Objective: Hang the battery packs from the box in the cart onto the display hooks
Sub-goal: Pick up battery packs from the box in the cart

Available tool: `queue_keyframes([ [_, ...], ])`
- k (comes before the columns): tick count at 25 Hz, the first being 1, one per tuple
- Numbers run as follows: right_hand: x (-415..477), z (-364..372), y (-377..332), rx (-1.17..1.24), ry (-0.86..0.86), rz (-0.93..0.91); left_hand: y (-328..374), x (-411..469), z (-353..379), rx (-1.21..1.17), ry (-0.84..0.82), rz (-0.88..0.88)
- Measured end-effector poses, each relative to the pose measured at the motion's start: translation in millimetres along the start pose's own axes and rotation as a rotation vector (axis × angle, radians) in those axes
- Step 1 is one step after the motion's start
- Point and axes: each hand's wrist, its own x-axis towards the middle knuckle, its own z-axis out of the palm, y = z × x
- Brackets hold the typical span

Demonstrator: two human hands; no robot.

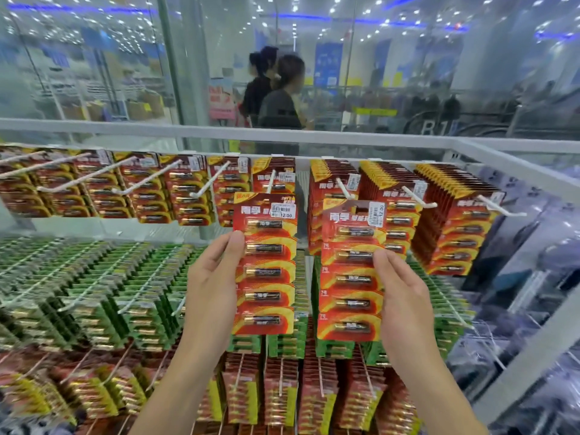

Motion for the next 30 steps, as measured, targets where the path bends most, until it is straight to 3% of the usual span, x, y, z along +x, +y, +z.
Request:
queue_keyframes([
  [13,6,1,-8,-0.155,0.047,-0.079,-9,53,17,0.090,-0.014,0.052],
  [20,11,6,-10,-0.206,0.066,-0.102,-39,127,27,0.157,0.042,0.082],
  [30,62,25,-3,-0.243,0.132,-0.054,-60,153,36,0.124,0.132,0.124],
])
